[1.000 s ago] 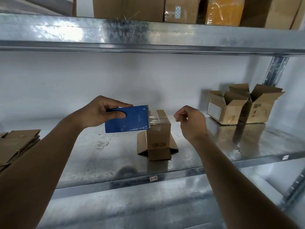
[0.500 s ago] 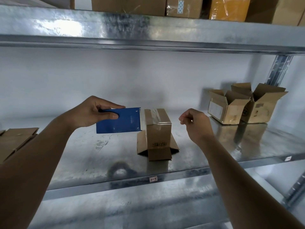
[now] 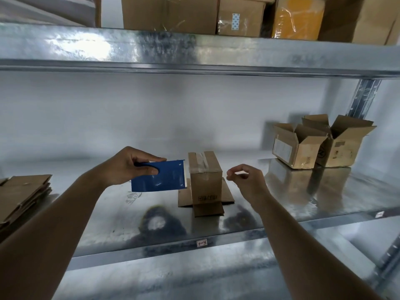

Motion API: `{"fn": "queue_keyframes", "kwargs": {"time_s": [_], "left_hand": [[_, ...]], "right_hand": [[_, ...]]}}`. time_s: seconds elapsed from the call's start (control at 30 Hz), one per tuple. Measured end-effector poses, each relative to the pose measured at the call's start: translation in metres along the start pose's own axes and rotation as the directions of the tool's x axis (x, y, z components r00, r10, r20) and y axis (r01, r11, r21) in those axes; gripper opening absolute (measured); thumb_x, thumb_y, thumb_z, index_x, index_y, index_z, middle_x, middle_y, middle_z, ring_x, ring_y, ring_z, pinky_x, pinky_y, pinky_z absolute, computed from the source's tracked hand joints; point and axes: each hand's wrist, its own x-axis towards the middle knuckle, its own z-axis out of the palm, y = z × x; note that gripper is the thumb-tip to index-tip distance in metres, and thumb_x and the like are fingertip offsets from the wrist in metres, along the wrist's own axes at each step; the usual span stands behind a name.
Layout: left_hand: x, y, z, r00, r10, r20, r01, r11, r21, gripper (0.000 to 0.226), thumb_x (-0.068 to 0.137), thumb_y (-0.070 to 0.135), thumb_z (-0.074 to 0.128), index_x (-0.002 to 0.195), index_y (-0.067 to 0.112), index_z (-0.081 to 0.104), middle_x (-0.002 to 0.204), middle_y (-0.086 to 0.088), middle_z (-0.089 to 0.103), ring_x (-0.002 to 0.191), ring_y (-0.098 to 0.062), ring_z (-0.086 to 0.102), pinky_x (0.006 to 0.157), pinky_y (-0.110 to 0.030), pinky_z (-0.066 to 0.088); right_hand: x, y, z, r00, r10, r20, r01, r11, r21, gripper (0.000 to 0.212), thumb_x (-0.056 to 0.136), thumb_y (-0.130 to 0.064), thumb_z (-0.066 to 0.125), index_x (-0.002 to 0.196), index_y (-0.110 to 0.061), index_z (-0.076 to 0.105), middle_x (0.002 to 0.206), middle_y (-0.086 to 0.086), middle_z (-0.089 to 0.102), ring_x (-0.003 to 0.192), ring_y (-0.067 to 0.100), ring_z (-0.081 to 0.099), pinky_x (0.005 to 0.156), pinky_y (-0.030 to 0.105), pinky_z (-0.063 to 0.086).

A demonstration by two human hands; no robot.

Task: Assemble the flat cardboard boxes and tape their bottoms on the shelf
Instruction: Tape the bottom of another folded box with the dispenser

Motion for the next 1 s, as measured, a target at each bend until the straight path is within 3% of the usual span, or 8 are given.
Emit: {"fn": "queue_keyframes", "kwargs": {"time_s": [0.23, 0.33, 0.53, 0.67, 0.73, 0.8, 0.9, 1.0], "left_hand": [[0.009, -0.008, 0.013, 0.999, -0.047, 0.002, 0.046, 0.998, 0.053, 0.036, 0.086, 0.021, 0.077, 0.117, 0.039, 0.077, 0.11, 0.01, 0.079, 0.103, -0.009, 0.073, 0.08, -0.03, 0.062], [0.013, -0.009, 0.016, 0.998, -0.061, 0.002, 0.061, 0.994, 0.088, 0.033, 0.089, 0.016, 0.076, 0.116, 0.035, 0.076, 0.108, 0.012, 0.079, 0.1, -0.008, 0.073, 0.08, -0.037, 0.062], [0.015, -0.015, 0.012, 0.999, -0.052, -0.01, 0.052, 0.997, 0.06, 0.034, 0.09, 0.013, 0.074, 0.12, 0.027, 0.075, 0.108, 0.008, 0.079, 0.102, -0.012, 0.074, 0.086, -0.036, 0.063], [0.013, -0.02, 0.005, 0.998, -0.052, -0.018, 0.052, 0.998, 0.019, 0.034, 0.087, 0.016, 0.075, 0.119, 0.028, 0.075, 0.108, 0.008, 0.079, 0.101, -0.012, 0.074, 0.078, -0.027, 0.062], [0.014, -0.022, 0.004, 0.998, -0.055, -0.02, 0.056, 0.998, 0.012, 0.033, 0.09, 0.012, 0.074, 0.119, 0.028, 0.076, 0.108, 0.008, 0.079, 0.099, -0.01, 0.074, 0.074, -0.024, 0.06], [0.016, -0.024, 0.004, 0.998, -0.053, -0.027, 0.053, 0.999, 0.012, 0.033, 0.09, 0.01, 0.074, 0.119, 0.027, 0.076, 0.108, 0.009, 0.079, 0.099, -0.009, 0.074, 0.074, -0.024, 0.06], [0.014, -0.029, 0.002, 0.998, -0.052, -0.039, 0.052, 0.999, 0.009, 0.035, 0.09, 0.009, 0.075, 0.119, 0.027, 0.076, 0.107, 0.009, 0.079, 0.098, -0.008, 0.074, 0.074, -0.024, 0.059], [0.009, -0.035, 0.001, 0.998, -0.038, -0.059, 0.037, 0.999, -0.024, 0.036, 0.09, 0.008, 0.075, 0.12, 0.026, 0.075, 0.108, 0.008, 0.079, 0.1, -0.01, 0.074, 0.079, -0.025, 0.061]], "right_hand": [[0.0, 0.016, 0.026, 0.996, 0.058, -0.067, -0.051, 0.993, 0.105, 0.024, 0.091, -0.02, 0.081, 0.114, -0.02, 0.075, 0.111, -0.011, 0.074, 0.093, 0.011, 0.073, 0.087, 0.026, 0.057], [0.006, 0.012, 0.032, 0.995, 0.044, -0.088, -0.043, 0.999, 0.006, 0.042, 0.092, -0.028, 0.079, 0.132, -0.027, 0.067, 0.126, -0.01, 0.066, 0.103, 0.017, 0.07, 0.098, 0.035, 0.055], [0.013, 0.009, 0.043, 0.994, 0.04, -0.098, -0.069, 0.946, -0.316, 0.037, 0.102, -0.04, 0.063, 0.139, -0.036, 0.059, 0.15, 0.01, 0.044, 0.135, 0.031, 0.048, 0.113, 0.041, 0.04], [0.004, 0.002, 0.049, 0.916, -0.347, -0.203, 0.273, 0.908, -0.319, 0.033, 0.109, -0.023, 0.05, 0.14, -0.022, 0.061, 0.143, 0.001, 0.059, 0.133, 0.018, 0.057, 0.11, 0.024, 0.044], [0.006, -0.006, 0.058, 0.796, -0.605, -0.032, 0.544, 0.737, -0.401, 0.038, 0.11, -0.026, 0.048, 0.146, -0.02, 0.059, 0.15, -0.005, 0.056, 0.141, 0.008, 0.049, 0.116, 0.017, 0.034], [0.013, -0.015, 0.068, 0.706, -0.675, 0.217, 0.689, 0.581, -0.434, 0.041, 0.111, -0.027, 0.046, 0.151, -0.023, 0.053, 0.157, -0.009, 0.049, 0.148, 0.007, 0.04, 0.123, 0.025, 0.029], [0.018, -0.015, 0.075, 0.726, -0.56, 0.398, 0.684, 0.53, -0.502, 0.041, 0.112, -0.031, 0.043, 0.152, -0.026, 0.052, 0.158, -0.01, 0.047, 0.15, 0.009, 0.037, 0.127, 0.037, 0.028], [0.016, 0.002, 0.072, 0.762, -0.518, 0.388, 0.644, 0.546, -0.536, 0.04, 0.109, -0.032, 0.048, 0.148, -0.028, 0.056, 0.153, -0.01, 0.053, 0.148, 0.008, 0.04, 0.128, 0.03, 0.019]]}}
